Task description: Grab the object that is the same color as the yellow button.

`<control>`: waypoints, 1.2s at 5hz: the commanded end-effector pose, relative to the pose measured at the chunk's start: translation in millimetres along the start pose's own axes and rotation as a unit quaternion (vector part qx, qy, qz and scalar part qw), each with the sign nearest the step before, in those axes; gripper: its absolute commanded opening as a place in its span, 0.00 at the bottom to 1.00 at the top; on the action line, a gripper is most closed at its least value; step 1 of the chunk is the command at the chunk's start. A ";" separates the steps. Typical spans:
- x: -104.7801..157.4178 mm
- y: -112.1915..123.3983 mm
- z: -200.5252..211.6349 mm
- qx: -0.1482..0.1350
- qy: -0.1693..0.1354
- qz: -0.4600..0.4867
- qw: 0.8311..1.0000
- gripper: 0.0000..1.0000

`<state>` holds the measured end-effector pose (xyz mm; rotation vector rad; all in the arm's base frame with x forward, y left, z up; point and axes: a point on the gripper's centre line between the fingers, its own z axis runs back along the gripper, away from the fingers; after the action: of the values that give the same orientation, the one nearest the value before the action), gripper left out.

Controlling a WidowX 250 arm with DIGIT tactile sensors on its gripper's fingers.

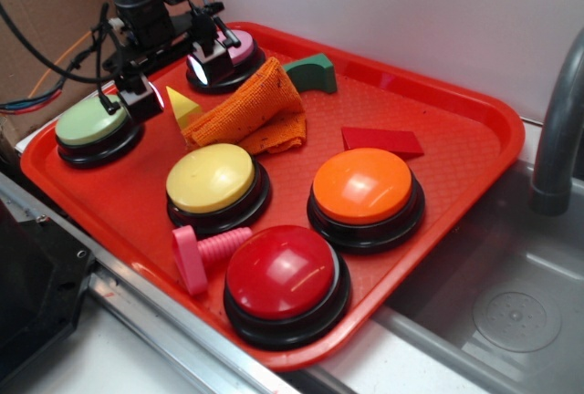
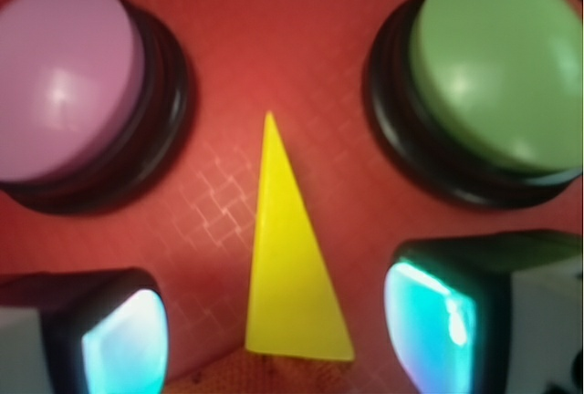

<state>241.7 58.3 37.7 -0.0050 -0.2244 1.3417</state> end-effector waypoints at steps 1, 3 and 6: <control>5.8 3.8 -16.5 0.021 0.003 -0.007 1.000 0.95; 4.6 4.5 -18.1 0.015 0.002 0.008 1.000 0.00; 7.9 -43.0 79.1 -0.039 0.070 -0.327 0.942 0.00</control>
<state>268.6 33.5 106.9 -0.0770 -0.0793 0.6724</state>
